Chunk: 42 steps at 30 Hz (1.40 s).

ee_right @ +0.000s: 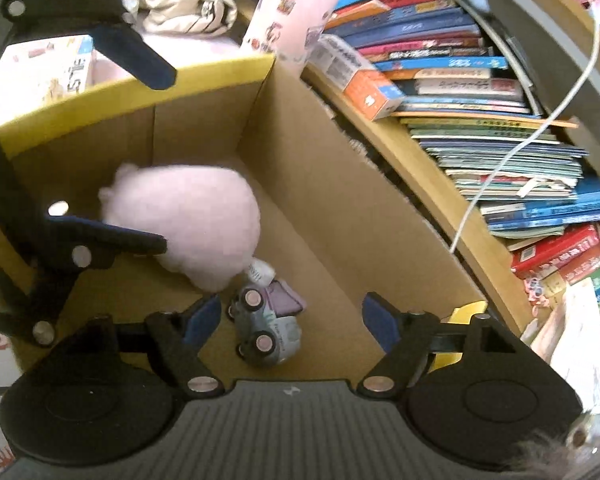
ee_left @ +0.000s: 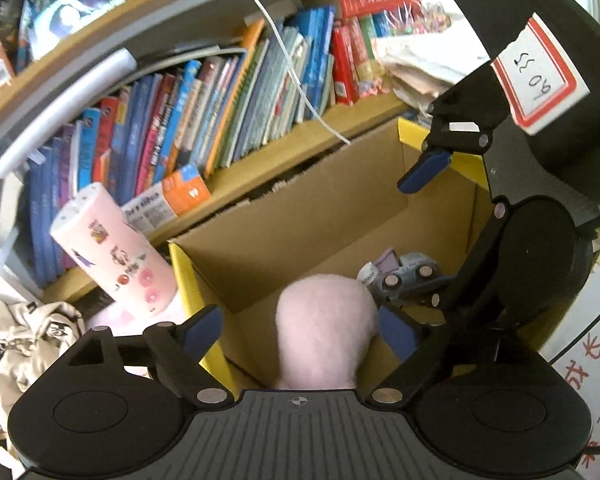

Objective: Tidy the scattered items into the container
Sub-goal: 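Lower the pig and truck into the yellow box and open both grippers, then withdraw both tools from the yellow box back over the table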

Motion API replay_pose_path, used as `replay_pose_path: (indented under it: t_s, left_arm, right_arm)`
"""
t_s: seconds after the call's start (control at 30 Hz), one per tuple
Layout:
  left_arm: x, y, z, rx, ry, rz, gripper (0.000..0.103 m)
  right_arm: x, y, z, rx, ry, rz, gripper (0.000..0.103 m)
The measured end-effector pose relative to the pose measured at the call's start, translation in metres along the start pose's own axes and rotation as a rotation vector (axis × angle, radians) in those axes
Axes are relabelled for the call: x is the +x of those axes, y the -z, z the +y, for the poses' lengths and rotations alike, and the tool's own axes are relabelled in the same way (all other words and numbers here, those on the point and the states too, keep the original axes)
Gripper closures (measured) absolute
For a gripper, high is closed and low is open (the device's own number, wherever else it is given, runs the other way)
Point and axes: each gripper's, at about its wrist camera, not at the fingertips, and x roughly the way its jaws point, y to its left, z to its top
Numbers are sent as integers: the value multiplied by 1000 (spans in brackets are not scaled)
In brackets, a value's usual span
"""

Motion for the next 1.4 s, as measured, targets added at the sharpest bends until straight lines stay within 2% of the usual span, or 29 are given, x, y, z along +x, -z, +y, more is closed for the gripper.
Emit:
replay_pose_path:
  t_s: [0.3, 0.7, 0.97, 1.4]
  left_arm:
    - [-47, 7, 10, -78, -53, -80, 9]
    - [-104, 34, 32, -220, -81, -178, 7]
    - [-119, 62, 38, -250, -67, -192, 6]
    - [-141, 123, 56, -319, -45, -166, 6]
  right_arm:
    - [-36, 7, 7, 57, 75, -94, 15]
    - [-101, 14, 26, 218, 203, -266, 14]
    - [-124, 29, 50, 368, 277, -258, 14]
    - [-128, 40, 118, 551, 307, -174, 14]
